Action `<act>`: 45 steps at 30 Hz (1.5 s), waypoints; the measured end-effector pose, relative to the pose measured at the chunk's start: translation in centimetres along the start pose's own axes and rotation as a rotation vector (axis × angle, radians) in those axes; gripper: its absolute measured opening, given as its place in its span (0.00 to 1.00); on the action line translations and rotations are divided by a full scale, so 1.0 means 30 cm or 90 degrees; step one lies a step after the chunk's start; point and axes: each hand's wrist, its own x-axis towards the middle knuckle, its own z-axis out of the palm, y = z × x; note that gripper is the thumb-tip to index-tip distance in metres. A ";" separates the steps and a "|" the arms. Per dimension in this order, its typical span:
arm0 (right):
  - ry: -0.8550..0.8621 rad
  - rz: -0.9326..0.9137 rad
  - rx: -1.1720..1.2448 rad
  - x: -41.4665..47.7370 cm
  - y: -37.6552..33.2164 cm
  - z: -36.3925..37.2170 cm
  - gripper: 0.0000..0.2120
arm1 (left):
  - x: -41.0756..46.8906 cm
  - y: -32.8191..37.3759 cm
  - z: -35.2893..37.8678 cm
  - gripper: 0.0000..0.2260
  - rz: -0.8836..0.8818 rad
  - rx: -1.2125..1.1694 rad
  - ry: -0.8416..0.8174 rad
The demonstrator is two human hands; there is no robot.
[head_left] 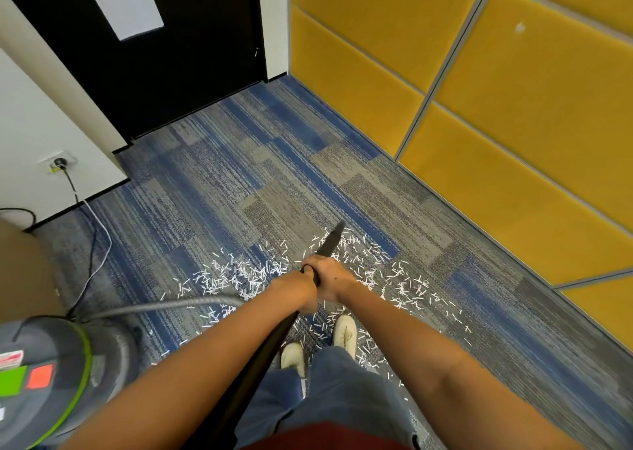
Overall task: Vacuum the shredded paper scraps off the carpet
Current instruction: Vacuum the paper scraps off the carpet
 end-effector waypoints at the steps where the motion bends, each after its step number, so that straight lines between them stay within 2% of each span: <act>1: -0.004 -0.005 -0.003 0.008 -0.011 0.004 0.09 | -0.003 -0.011 0.004 0.29 -0.006 -0.006 0.003; 7: -0.030 -0.028 -0.012 0.044 -0.084 0.033 0.07 | -0.025 -0.075 0.024 0.32 -0.033 -0.016 0.004; 13: -0.029 -0.034 -0.015 0.030 -0.087 0.032 0.10 | -0.038 -0.062 0.032 0.32 -0.054 -0.020 0.008; 22: -0.003 0.017 -0.013 -0.062 0.034 -0.022 0.16 | -0.035 0.054 -0.001 0.35 0.037 0.036 0.007; 25: 0.008 0.024 -0.024 -0.091 0.067 -0.043 0.22 | -0.034 0.089 -0.012 0.36 0.054 0.048 0.003; 37: 0.043 0.060 -0.008 -0.143 0.138 -0.122 0.20 | -0.028 0.194 -0.098 0.33 0.083 0.088 0.008; 45: 0.058 0.048 -0.122 -0.143 0.201 -0.260 0.23 | -0.003 0.297 -0.231 0.27 0.078 0.163 0.000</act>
